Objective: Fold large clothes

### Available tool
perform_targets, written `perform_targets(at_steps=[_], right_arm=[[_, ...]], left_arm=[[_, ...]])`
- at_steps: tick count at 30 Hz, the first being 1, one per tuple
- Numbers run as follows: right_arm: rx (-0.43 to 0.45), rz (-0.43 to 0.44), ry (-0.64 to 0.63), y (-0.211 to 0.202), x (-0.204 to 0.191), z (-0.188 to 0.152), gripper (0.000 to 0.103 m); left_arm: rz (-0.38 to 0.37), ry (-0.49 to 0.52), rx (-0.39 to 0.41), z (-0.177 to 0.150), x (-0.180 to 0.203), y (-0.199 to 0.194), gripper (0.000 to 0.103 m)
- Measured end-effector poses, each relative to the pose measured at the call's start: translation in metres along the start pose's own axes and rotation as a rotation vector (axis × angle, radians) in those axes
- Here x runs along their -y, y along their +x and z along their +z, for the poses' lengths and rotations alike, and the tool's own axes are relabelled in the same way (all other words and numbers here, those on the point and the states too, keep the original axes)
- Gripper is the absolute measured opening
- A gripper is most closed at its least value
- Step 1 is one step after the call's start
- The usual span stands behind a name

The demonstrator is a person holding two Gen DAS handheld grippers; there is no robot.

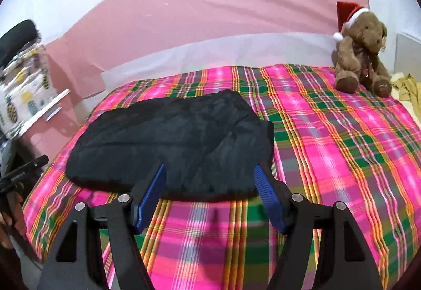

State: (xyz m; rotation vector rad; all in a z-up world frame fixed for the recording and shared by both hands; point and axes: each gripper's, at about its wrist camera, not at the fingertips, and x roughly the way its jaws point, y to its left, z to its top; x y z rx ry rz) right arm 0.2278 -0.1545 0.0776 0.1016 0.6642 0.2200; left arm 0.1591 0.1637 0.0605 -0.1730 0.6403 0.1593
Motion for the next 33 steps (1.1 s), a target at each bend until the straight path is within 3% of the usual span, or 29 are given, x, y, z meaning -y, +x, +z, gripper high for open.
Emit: perform_targets(at_steps=[8, 14, 19, 33], right_arm=[[0.006, -0.01, -0.052, -0.065, -0.016, -0.05, 0.069], [0.002, -0.013, -0.083, -0.099, -0.03, -0.084, 0.069], [-0.008, -0.022, -0.134, -0.111, -0.044, -0.103, 0.069], [-0.042, -0.023, -0.161, -0.091, -0.057, -0.109, 0.069]], left_arm=[[-0.013, 0.025, 0.022, -0.062, 0.037, -0.081, 0.046], [-0.03, 0.011, -0.029, -0.099, 0.049, -0.103, 0.046], [-0.045, 0.015, -0.066, -0.121, 0.06, -0.113, 0.046], [-0.021, 0.02, -0.116, -0.124, 0.063, -0.094, 0.046]])
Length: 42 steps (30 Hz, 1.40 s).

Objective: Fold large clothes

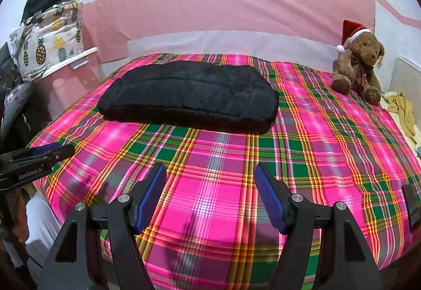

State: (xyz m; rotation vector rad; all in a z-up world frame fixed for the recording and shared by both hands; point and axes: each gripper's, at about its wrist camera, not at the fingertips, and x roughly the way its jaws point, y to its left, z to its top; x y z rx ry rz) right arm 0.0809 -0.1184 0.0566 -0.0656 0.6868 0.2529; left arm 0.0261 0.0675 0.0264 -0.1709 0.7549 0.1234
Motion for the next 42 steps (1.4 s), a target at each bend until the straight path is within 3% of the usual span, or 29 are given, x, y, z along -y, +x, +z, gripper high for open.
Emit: perform_targets(at_steps=[9, 42], right_arm=[[-0.027, 0.003, 0.0, 0.007, 0.002, -0.002, 0.069], [-0.057, 0.02, 0.0, 0.014, 0.0, -0.005, 0.069]], left_arm=[[0.041, 0.008, -0.014, -0.001, -0.001, 0.008, 0.046], [0.041, 0.022, -0.022, 0.0, -0.005, 0.013, 0.046]])
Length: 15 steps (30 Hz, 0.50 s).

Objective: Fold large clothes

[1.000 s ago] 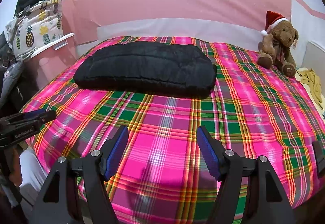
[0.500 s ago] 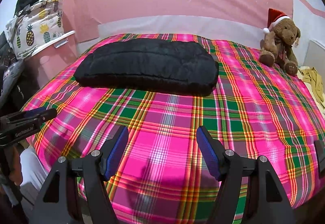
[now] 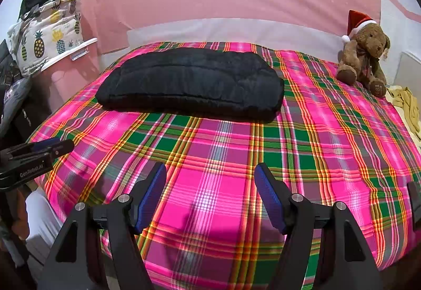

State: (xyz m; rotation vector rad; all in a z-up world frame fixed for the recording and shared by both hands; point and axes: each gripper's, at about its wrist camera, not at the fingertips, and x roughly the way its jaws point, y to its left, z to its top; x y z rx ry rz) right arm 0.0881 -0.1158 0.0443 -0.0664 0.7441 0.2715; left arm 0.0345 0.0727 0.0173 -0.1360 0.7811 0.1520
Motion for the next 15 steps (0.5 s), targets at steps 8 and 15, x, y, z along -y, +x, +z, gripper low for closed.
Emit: perform_targets(at_steps=[8, 15], right_arm=[[-0.001, 0.002, -0.002, -0.001, 0.0024, -0.0009, 0.069], [-0.002, 0.002, -0.002, -0.0015, 0.0019, -0.0009, 0.069]], left_arm=[[-0.004, 0.004, -0.004, -0.0015, 0.0004, 0.0003, 0.046], [-0.004, 0.007, 0.001, -0.0021, 0.001, -0.002, 0.046]])
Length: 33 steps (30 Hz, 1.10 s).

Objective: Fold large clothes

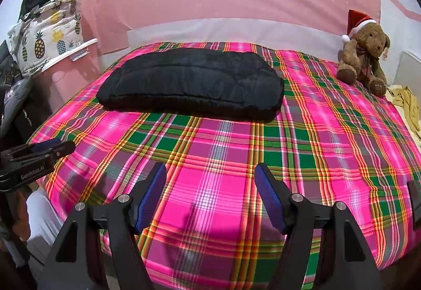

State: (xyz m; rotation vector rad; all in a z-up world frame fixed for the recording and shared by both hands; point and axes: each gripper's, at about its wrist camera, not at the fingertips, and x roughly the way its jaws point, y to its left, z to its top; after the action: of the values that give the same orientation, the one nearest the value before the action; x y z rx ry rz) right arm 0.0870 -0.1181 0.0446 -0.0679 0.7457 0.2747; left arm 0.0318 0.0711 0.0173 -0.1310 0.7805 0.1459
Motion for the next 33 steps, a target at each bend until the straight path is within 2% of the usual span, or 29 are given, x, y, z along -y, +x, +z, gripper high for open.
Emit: perform_targets(at_steps=[33], right_arm=[[0.004, 0.0, -0.004, -0.0038, -0.0033, -0.001, 0.069]], left_arm=[[0.009, 0.009, 0.015, -0.0001, 0.0026, -0.0073, 0.046]])
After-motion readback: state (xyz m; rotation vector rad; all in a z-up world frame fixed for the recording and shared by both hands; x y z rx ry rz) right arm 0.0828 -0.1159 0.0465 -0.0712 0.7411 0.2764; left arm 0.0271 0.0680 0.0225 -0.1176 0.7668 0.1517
